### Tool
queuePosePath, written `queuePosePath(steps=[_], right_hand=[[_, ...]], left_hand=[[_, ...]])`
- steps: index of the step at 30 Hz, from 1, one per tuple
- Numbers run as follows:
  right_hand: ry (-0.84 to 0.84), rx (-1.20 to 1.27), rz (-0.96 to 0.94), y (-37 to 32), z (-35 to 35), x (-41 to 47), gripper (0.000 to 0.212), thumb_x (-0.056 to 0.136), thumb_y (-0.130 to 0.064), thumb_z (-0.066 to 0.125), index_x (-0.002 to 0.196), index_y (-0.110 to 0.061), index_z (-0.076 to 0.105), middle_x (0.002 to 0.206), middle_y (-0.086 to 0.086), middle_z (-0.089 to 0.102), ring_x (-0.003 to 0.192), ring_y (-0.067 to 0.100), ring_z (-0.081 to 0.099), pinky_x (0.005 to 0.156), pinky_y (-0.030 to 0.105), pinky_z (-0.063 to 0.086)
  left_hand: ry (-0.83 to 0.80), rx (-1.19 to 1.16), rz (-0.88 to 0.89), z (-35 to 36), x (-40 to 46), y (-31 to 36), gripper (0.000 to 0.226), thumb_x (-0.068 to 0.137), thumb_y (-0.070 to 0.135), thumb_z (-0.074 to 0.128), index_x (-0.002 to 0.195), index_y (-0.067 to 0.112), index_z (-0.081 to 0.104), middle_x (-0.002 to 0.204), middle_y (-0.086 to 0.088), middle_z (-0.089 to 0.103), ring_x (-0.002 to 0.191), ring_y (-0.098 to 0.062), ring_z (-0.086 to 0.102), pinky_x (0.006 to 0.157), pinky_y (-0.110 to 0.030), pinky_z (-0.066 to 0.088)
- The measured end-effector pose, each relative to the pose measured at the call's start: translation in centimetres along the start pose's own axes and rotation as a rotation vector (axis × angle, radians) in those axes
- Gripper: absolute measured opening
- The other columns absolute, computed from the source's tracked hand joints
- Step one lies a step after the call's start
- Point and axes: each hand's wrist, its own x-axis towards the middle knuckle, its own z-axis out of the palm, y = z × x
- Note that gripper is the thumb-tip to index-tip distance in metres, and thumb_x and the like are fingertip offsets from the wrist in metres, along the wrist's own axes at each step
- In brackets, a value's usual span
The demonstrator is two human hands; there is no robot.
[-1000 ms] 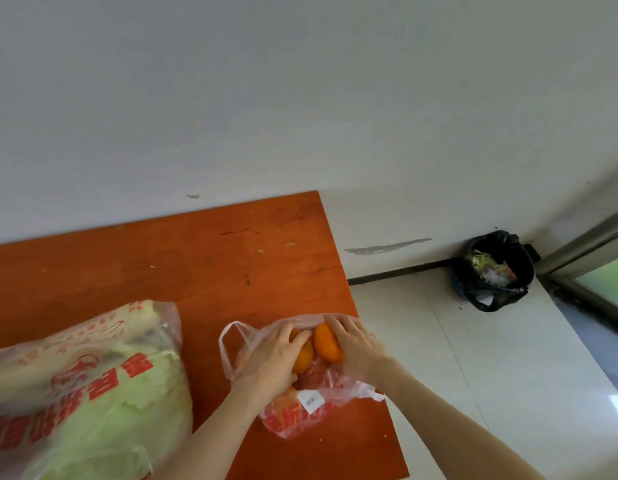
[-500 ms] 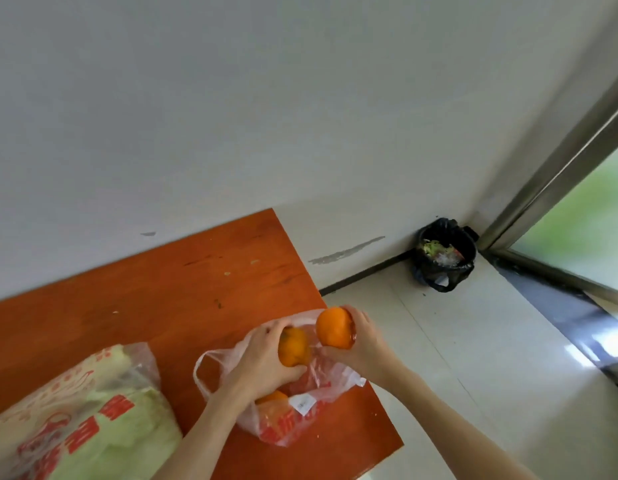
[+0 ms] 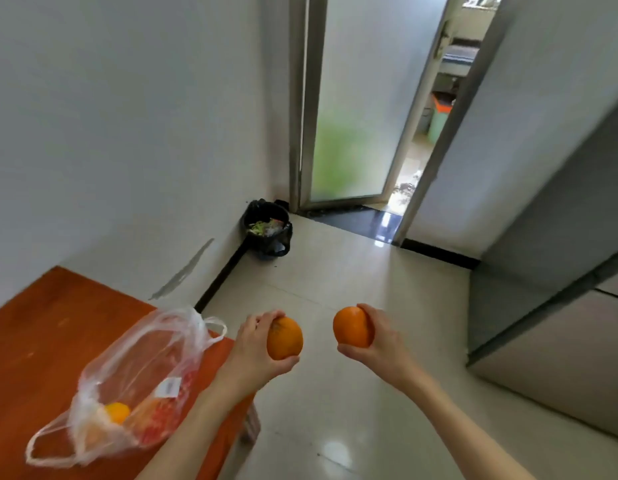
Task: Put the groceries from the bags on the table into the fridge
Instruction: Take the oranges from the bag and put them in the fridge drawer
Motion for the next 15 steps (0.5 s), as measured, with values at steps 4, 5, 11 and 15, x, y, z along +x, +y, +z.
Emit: queuePosePath(steps=[4,5,11,15], right_hand=[[0.146,0.021,0.092,5.8,-5.4,-4.5,0.081,0.069,-0.036,0.08,0.136,-0.021,0.036,0.128,-0.001,0.044,0.106,0.011,0.045,0.084,0.022,0.039],[0.184,0.029,0.109,7.5,-7.2,-6.0,0.081,0.068,-0.036,0.08,0.135,-0.02,0.037,0.127,-0.001,0.045,0.107,0.013,0.047,0.084,0.022,0.039],[0.338,0.081,0.211,15.9,-17.1,-14.2,0.08,0.07,-0.032,0.079,0.136,-0.02,0.035,0.131,0.0,0.043,0.106,0.01,0.044,0.085,0.024,0.039],[0.474,0.11,0.275,21.5,-24.7,-20.2,0.082,0.071,-0.032,0.079,0.137,-0.02,0.033,0.127,-0.005,0.041,0.109,0.012,0.044,0.087,0.026,0.041]], left_hand=[[-0.095,-0.007,0.128,4.7,-0.3,6.6,0.074,0.071,0.04,0.076,0.131,0.031,0.033,0.127,0.001,0.035,0.114,-0.017,0.041,0.092,-0.025,0.042],[-0.109,-0.005,0.158,6.2,-0.5,8.6,0.074,0.071,0.039,0.076,0.131,0.031,0.033,0.127,0.002,0.034,0.113,-0.016,0.041,0.092,-0.025,0.042],[-0.163,-0.04,0.301,14.9,-2.2,18.7,0.075,0.07,0.037,0.078,0.132,0.03,0.035,0.124,0.004,0.036,0.109,-0.013,0.04,0.086,-0.019,0.04],[-0.271,-0.015,0.401,22.2,-3.6,27.1,0.077,0.071,0.037,0.077,0.133,0.031,0.033,0.133,0.002,0.034,0.108,-0.011,0.037,0.087,-0.019,0.041]])
